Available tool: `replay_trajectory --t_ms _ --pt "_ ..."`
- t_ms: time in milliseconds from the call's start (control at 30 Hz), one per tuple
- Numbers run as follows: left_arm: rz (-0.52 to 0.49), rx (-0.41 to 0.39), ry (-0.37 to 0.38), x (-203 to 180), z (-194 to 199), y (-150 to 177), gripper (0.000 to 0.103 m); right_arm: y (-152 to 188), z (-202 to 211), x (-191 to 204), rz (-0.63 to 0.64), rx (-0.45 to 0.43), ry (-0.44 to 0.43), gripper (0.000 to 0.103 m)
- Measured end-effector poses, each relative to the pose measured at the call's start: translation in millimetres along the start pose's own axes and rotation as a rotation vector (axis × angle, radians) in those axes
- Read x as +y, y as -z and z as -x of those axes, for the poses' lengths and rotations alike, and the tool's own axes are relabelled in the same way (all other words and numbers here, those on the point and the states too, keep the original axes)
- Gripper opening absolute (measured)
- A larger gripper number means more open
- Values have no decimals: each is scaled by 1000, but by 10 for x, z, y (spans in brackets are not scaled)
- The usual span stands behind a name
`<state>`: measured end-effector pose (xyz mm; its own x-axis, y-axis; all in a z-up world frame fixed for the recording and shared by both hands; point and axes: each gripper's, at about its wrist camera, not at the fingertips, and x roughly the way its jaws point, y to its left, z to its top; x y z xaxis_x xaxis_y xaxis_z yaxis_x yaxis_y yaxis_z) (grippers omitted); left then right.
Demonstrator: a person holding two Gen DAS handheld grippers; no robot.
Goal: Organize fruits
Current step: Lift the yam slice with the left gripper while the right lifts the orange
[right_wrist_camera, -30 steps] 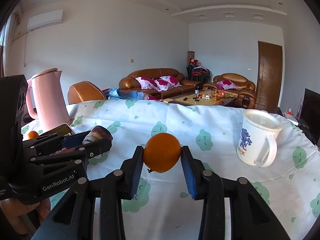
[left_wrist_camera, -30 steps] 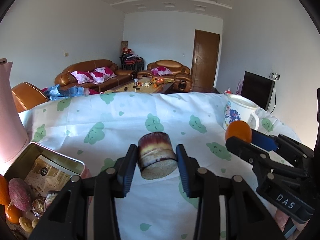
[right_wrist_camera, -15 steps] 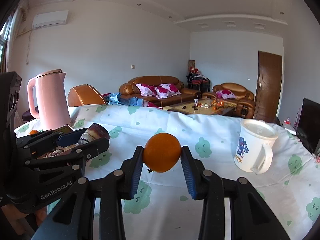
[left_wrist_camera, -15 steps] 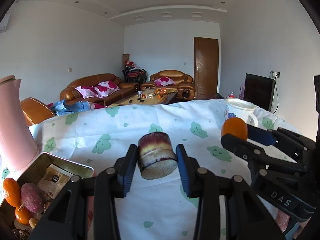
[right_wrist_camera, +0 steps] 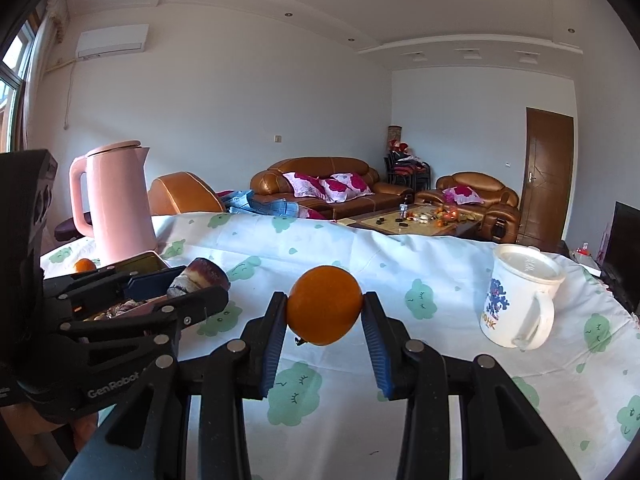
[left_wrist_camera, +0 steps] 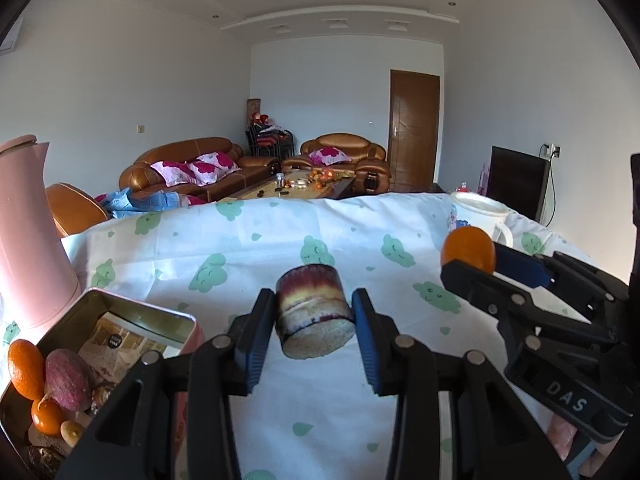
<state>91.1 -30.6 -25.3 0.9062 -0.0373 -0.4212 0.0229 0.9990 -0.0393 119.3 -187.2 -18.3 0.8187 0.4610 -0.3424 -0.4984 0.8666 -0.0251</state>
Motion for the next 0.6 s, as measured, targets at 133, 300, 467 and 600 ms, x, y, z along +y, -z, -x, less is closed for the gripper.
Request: replay_trajectory --t_ms 133,300,467,600 --pt "-7 10 -8 26 84 50 41 6 -19 12 -21 15 -31 40" --pt "13 8 -29 158 236 88 41 14 -13 94 -40 32 -88 40" --pt "11 -5 -46 283 389 108 41 -7 -15 275 -24 40 -126 40" --pt "29 -7 -54 382 478 105 41 -31 -11 440 -8 43 -154 40"
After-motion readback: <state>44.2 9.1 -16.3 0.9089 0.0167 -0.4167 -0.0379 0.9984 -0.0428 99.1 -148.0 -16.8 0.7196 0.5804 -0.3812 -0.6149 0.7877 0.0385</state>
